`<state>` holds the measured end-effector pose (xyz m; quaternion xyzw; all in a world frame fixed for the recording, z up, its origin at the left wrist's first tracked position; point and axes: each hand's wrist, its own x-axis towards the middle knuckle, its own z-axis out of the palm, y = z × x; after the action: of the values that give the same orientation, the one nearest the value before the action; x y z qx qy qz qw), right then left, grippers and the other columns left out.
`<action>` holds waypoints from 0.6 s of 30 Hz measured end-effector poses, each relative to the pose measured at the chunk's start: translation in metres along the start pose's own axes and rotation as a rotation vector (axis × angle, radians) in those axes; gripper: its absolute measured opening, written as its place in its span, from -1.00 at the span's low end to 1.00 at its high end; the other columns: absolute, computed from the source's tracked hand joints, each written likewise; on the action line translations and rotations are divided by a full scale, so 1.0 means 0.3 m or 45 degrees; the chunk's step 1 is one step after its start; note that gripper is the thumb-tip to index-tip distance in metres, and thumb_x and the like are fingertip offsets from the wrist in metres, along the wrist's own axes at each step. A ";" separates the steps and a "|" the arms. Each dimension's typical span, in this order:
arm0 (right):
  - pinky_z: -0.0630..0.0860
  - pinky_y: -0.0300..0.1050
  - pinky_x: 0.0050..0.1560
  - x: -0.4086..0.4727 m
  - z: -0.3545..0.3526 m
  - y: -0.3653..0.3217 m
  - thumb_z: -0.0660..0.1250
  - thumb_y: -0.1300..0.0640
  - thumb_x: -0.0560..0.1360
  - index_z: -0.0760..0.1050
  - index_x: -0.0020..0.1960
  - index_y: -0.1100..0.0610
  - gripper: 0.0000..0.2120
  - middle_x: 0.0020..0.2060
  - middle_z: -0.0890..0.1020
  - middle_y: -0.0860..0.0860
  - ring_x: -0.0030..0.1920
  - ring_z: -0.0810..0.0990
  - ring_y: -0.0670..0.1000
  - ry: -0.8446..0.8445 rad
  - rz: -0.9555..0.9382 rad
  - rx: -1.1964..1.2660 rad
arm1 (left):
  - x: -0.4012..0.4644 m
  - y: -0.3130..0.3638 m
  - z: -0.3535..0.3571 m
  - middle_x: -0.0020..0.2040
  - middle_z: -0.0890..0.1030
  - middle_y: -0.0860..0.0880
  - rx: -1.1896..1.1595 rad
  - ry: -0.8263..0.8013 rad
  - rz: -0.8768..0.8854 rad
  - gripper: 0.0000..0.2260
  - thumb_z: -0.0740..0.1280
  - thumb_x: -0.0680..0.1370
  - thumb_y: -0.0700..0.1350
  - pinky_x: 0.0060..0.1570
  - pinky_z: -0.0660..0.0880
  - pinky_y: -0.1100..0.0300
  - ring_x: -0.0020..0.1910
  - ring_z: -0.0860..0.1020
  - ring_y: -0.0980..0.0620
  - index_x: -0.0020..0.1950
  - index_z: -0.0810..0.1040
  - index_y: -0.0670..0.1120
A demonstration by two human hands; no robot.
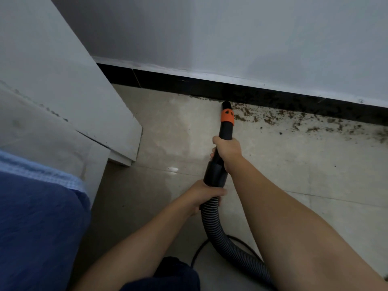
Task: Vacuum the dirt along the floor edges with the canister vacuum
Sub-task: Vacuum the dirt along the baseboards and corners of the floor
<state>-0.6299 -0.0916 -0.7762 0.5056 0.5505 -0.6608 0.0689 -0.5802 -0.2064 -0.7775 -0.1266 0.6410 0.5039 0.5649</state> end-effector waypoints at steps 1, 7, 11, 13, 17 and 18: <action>0.44 -0.10 -0.42 0.003 -0.005 0.001 0.31 0.26 0.48 0.35 0.01 0.21 -0.84 -0.42 0.43 0.09 -0.49 0.42 0.04 0.005 -0.003 0.001 | 0.001 0.002 0.005 -0.45 0.52 -0.06 0.002 -0.002 -0.003 -0.89 0.36 0.47 -0.28 -0.42 0.46 0.26 -0.54 0.48 0.10 -0.23 0.48 -0.16; 0.44 -0.11 -0.42 0.003 0.026 -0.001 0.30 0.27 0.48 0.35 0.02 0.20 -0.83 -0.42 0.42 0.09 -0.49 0.41 0.04 -0.036 -0.011 -0.023 | 0.004 -0.001 -0.012 -0.46 0.52 -0.06 -0.021 0.014 -0.015 -0.85 0.36 0.47 -0.27 -0.39 0.46 0.24 -0.50 0.49 0.07 -0.28 0.48 -0.16; 0.45 -0.15 -0.45 -0.004 0.095 -0.014 0.30 0.26 0.48 0.35 0.00 0.19 -0.85 -0.39 0.44 0.10 -0.48 0.42 0.04 -0.114 -0.023 -0.080 | -0.002 -0.007 -0.052 -0.43 0.52 -0.07 -0.094 0.069 -0.003 -0.86 0.35 0.47 -0.27 -0.37 0.46 0.24 -0.47 0.49 0.06 -0.29 0.49 -0.17; 0.44 -0.15 -0.46 -0.011 0.134 -0.021 0.30 0.26 0.48 0.35 -0.04 0.18 -0.87 -0.40 0.44 0.10 -0.49 0.41 0.04 -0.169 -0.025 -0.105 | -0.004 -0.009 -0.074 -0.43 0.51 -0.08 -0.132 0.117 0.000 -0.85 0.34 0.47 -0.28 -0.38 0.45 0.24 -0.46 0.49 0.04 -0.29 0.48 -0.18; 0.44 -0.14 -0.45 -0.007 0.193 -0.044 0.31 0.25 0.48 0.35 -0.01 0.22 -0.85 -0.42 0.44 0.10 -0.49 0.42 0.05 -0.262 -0.018 -0.148 | -0.004 0.000 -0.098 -0.46 0.48 -0.08 -0.225 0.178 0.045 -0.83 0.34 0.46 -0.30 -0.49 0.43 0.31 -0.55 0.47 0.09 -0.33 0.46 -0.18; 0.44 -0.14 -0.45 -0.004 0.201 -0.049 0.31 0.25 0.48 0.35 -0.01 0.22 -0.84 -0.42 0.44 0.10 -0.49 0.42 0.05 -0.274 -0.012 -0.157 | -0.005 0.003 -0.101 -0.46 0.48 -0.08 -0.243 0.190 0.058 -0.82 0.33 0.46 -0.31 -0.51 0.42 0.32 -0.57 0.46 0.10 -0.33 0.45 -0.18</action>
<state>-0.6747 -0.1345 -0.7728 0.4240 0.5821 -0.6763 0.1554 -0.5984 -0.2306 -0.7803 -0.2023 0.6332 0.5644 0.4895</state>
